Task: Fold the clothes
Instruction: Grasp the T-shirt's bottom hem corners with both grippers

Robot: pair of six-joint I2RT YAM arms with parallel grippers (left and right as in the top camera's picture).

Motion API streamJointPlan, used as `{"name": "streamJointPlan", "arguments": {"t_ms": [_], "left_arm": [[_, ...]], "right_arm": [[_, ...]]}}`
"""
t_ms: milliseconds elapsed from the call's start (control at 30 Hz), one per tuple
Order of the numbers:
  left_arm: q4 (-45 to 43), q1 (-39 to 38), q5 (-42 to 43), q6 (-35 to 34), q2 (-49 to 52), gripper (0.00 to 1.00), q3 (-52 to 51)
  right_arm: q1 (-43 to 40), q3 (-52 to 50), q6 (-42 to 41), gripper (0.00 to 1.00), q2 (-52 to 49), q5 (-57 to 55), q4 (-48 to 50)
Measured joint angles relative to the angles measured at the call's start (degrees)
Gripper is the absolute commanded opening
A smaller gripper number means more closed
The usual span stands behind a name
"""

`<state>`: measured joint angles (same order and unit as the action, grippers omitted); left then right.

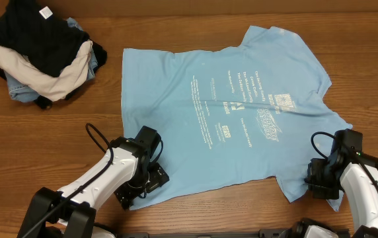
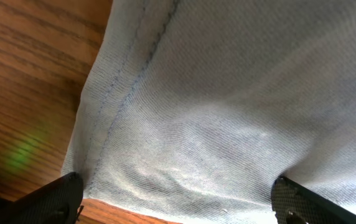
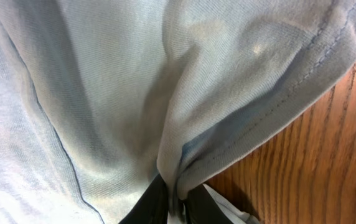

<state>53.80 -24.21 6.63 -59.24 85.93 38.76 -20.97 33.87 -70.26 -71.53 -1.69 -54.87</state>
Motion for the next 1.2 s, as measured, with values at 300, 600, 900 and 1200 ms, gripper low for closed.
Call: {"name": "streamJointPlan", "arguments": {"t_ms": [300,600,900,1200], "left_arm": [[13.75,-0.44,-5.38,2.27,1.70,0.97,7.67],[8.07,-4.33,-0.83,-2.54,-5.09,0.99,2.32],[0.22,-4.31,1.44,-5.90,-6.56,0.99,-5.62],[-2.67,-4.31,3.08,-6.64,-7.58,0.96,-7.06]], "right_arm": [[0.00,0.00,-0.02,0.14,0.00,0.00,0.35],[0.00,0.00,0.00,0.14,0.00,0.02,0.35],[0.00,0.00,1.05,0.14,0.00,0.42,0.37],[0.02,0.00,1.05,0.14,0.00,0.42,0.44]]}}
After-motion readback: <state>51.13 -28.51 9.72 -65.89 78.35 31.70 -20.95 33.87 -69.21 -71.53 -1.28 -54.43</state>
